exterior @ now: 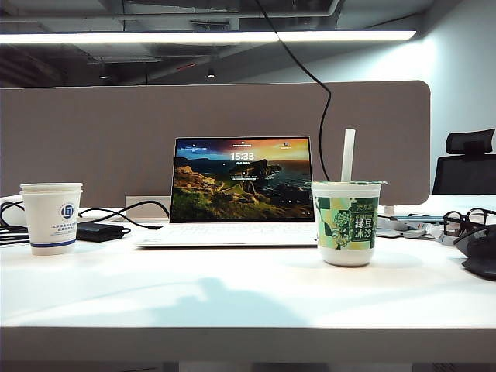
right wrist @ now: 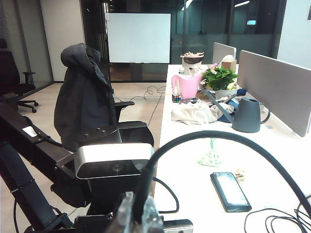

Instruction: Pick up the black phone, pick up the charger plug, insert the charger plug into the phone's charging port, and finally place the connected phone back on the desk.

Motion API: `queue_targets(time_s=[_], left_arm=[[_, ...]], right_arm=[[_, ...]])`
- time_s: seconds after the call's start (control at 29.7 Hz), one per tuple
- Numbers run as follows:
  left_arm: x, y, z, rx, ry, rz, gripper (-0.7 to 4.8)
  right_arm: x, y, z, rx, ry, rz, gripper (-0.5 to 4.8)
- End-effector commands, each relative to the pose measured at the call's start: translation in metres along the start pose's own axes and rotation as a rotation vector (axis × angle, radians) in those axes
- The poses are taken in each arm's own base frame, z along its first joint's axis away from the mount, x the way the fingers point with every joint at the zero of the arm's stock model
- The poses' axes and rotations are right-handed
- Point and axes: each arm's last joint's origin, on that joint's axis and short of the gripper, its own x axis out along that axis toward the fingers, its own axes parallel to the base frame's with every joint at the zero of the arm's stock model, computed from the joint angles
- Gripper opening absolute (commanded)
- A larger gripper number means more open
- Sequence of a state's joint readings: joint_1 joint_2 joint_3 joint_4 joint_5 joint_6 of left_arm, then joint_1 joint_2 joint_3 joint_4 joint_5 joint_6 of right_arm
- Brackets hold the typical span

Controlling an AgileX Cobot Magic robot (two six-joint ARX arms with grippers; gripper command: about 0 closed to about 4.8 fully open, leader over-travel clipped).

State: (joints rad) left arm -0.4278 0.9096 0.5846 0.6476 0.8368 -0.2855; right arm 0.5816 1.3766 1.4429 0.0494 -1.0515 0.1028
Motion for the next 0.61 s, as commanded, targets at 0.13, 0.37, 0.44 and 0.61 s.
queue_targets(time_s=[0.13, 0.37, 0.44, 0.61], left_arm=[[-0.0006, -0.0031, 0.0136, 0.073, -0.087, 0.017, -0.06], [-0.0006, -0.0031, 0.0137, 0.074, -0.087, 0.018, -0.06], [-0.0006, -0.0031, 0.0137, 0.074, -0.087, 0.017, -0.06], [-0.0006, -0.0031, 0.0136, 0.074, -0.087, 0.017, -0.06]], right_arm=[[0.0001, 0.0008, -0.0065, 0.058, 0.038, 0.027, -0.01], [0.0001, 0.0014, -0.0068, 0.062, 0.042, 0.048, -0.01], [0.0001, 0.0014, -0.0068, 0.062, 0.041, 0.048, -0.01], [0.0001, 0.0013, -0.0068, 0.068, 0.041, 0.043, 0.00]])
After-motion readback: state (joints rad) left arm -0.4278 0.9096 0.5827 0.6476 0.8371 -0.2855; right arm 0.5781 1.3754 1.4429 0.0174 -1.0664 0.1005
